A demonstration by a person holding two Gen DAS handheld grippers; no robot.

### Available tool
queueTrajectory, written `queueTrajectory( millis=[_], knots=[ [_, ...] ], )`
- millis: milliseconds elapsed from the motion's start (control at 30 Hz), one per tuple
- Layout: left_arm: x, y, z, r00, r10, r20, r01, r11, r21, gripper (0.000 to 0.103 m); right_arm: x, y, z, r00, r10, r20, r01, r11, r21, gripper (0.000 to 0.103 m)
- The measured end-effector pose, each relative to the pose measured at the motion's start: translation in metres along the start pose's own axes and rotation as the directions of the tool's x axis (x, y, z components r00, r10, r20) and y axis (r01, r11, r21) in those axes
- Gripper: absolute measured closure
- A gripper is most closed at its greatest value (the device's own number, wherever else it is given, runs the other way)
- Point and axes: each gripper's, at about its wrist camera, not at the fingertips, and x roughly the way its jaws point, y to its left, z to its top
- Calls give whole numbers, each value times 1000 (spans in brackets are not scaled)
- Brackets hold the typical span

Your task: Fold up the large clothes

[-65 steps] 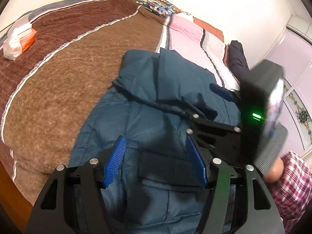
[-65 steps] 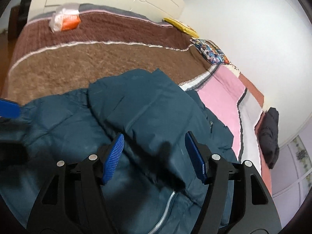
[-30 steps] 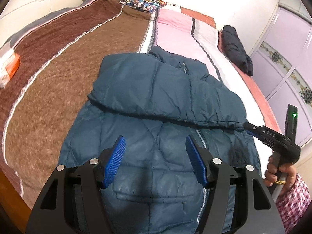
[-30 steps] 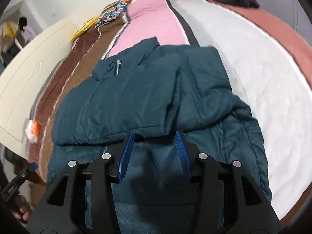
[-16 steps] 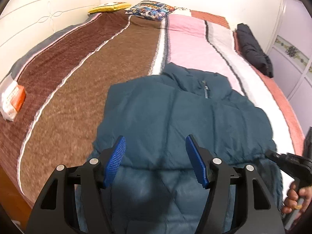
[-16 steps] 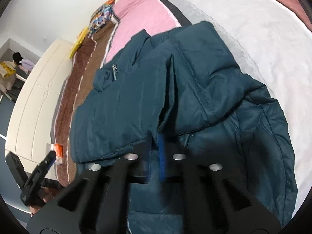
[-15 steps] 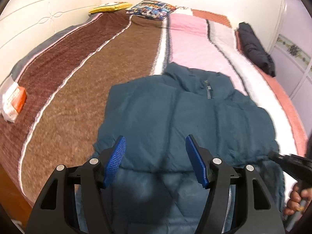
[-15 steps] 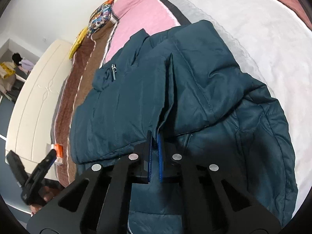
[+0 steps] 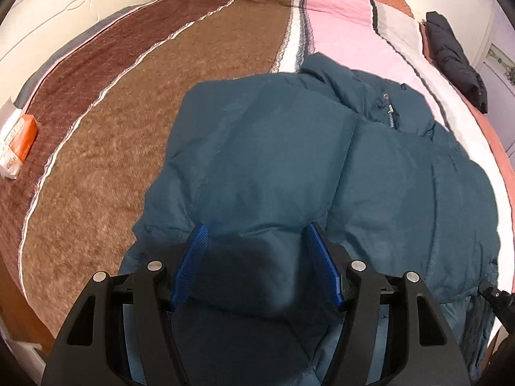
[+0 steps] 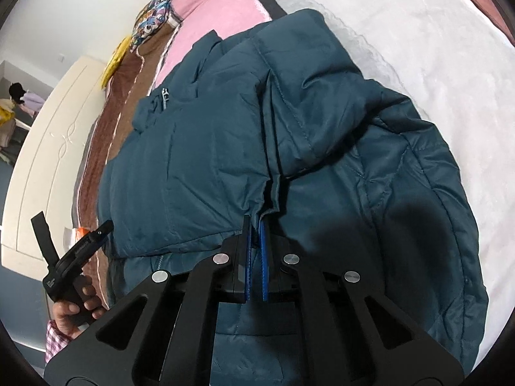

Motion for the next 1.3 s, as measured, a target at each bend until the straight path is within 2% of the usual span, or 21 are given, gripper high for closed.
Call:
queueTrajectory(
  millis=[133, 267, 333, 467, 567, 667, 800, 1000, 1067, 1133, 1167, 1300],
  knots=[
    [-13, 11, 0, 999, -29, 43, 31, 999, -38, 40, -13, -4, -1, 999, -7, 39, 7, 1000, 0, 98],
    [7, 19, -3, 1000, -23, -5, 22, 998, -65, 40, -6, -5, -2, 999, -39, 10, 39, 999, -4, 97],
    [5, 22, -4, 1000, -25, 3, 25, 997, -70, 40, -2, -3, -4, 999, -52, -13, 52, 999, -10, 96],
    [-22, 40, 1, 995, -76, 71, 85, 988, -129, 40, -9, 2, -5, 998, -62, -14, 62, 998, -27, 90],
    [-43, 58, 10, 991, -40, 129, 59, 987, -149, 40, -19, 2, -7, 998, -61, -1, 61, 998, -31, 84],
    [-51, 76, 23, 987, -14, 161, 47, 979, -200, 40, -33, 3, -11, 996, -83, 35, 85, 995, -60, 83],
    [-34, 72, 39, 990, -61, 125, 88, 971, -221, 40, -45, 8, -15, 995, -73, 71, 79, 993, -90, 83],
    [9, 38, 32, 998, -65, 15, 67, 981, -183, 40, -35, 33, -7, 998, -15, 65, 25, 988, -152, 84],
    [22, 30, 27, 1000, -29, -5, 28, 987, -159, 39, -20, 34, -2, 998, -38, 43, 44, 987, -153, 84],
    [28, 27, 23, 1000, -3, -10, 1, 990, -138, 38, 0, 28, 4, 996, -94, 6, 94, 985, -145, 84],
    [29, 26, 23, 1000, 2, -15, -4, 991, -133, 38, 8, 26, 6, 993, -120, -8, 118, 983, -143, 87],
    [19, 31, 25, 999, -28, -25, 25, 990, -140, 38, 13, 21, 8, 991, -132, -27, 128, 984, -125, 85]
  ],
)
